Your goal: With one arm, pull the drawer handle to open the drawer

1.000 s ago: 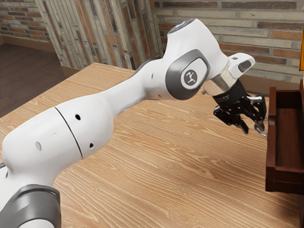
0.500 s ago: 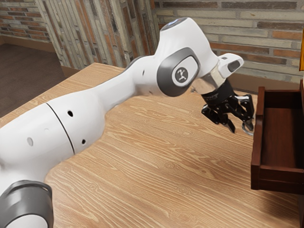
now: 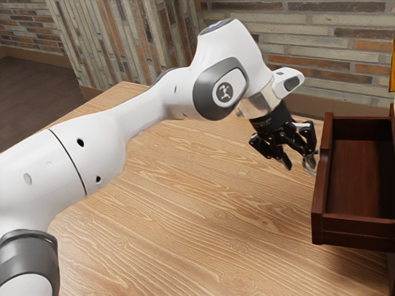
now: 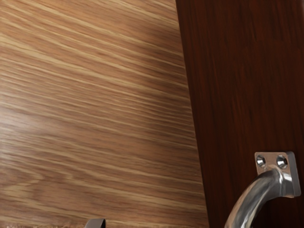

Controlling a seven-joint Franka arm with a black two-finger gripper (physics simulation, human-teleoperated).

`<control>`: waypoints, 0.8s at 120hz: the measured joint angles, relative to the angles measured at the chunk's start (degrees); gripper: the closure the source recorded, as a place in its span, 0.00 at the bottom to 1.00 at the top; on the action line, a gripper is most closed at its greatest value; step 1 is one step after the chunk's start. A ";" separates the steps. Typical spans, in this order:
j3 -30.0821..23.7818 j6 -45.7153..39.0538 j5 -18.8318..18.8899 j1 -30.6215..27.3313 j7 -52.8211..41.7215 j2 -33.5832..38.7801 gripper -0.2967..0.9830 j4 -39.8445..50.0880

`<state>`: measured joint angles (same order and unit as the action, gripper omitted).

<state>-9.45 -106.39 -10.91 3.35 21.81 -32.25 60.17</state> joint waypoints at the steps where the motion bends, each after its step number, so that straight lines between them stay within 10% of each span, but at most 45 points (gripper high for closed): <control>1: 0.00 0.04 0.02 -0.02 -0.02 0.00 0.61 0.01; 96: 0.36 1.53 0.16 -3.20 -1.41 4.63 0.61 5.67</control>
<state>-9.09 -104.86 -10.75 0.15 20.40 -27.62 65.84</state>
